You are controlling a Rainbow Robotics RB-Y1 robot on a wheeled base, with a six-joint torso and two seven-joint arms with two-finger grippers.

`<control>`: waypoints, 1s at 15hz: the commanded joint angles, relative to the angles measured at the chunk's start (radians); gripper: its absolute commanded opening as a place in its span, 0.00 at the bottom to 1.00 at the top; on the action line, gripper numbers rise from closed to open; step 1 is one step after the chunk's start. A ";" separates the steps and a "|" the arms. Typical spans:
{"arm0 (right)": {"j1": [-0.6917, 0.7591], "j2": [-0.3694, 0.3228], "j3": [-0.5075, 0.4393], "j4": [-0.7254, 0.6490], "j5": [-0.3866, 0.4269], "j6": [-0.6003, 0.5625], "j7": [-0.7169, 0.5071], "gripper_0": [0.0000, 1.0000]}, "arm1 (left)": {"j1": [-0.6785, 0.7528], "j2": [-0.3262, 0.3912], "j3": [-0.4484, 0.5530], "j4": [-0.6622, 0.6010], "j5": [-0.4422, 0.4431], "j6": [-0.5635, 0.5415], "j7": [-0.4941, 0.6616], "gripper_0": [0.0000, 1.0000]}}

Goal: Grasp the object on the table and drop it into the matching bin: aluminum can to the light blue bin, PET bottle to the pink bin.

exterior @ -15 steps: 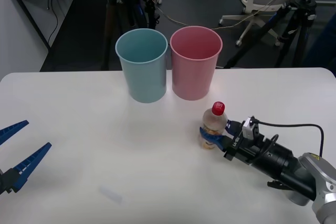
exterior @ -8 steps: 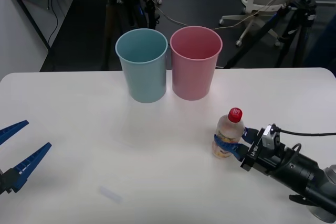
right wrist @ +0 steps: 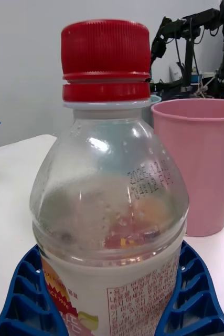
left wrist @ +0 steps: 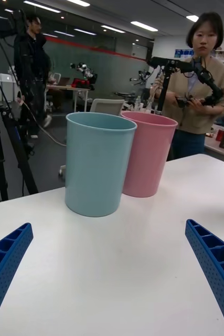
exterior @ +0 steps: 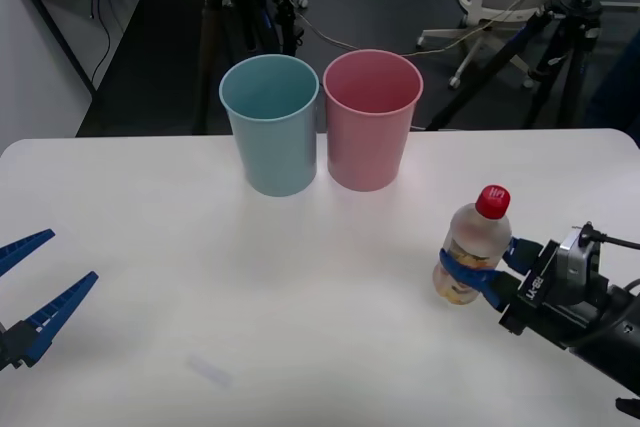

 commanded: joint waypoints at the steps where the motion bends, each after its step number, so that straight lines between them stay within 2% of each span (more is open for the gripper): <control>1: 0.022 -0.121 -0.005 -0.132 -0.114 0.073 -0.003 0.00 | 0.000 0.000 0.000 0.000 0.000 0.000 0.000 1.00; 4: 0.022 -0.208 -0.045 -0.228 -0.197 0.128 -0.006 0.00 | 0.000 0.000 0.000 0.000 0.000 0.000 0.000 1.00; 7: -0.024 -0.340 -0.061 -0.305 -0.360 0.188 -0.012 0.00 | 0.000 0.000 0.000 0.000 0.000 0.000 0.000 1.00; 10: -0.092 -0.391 -0.075 -0.324 -0.446 0.222 -0.018 0.00 | 0.000 0.000 0.000 0.000 0.000 0.000 0.000 1.00; 13: -0.172 -0.484 -0.074 -0.351 -0.576 0.274 -0.023 0.00 | 0.000 0.000 0.000 0.000 0.000 0.000 0.000 1.00; 15: -0.239 -0.509 -0.072 -0.359 -0.625 0.318 -0.030 0.00 | 0.000 0.000 0.000 0.000 0.000 0.000 0.000 1.00</control>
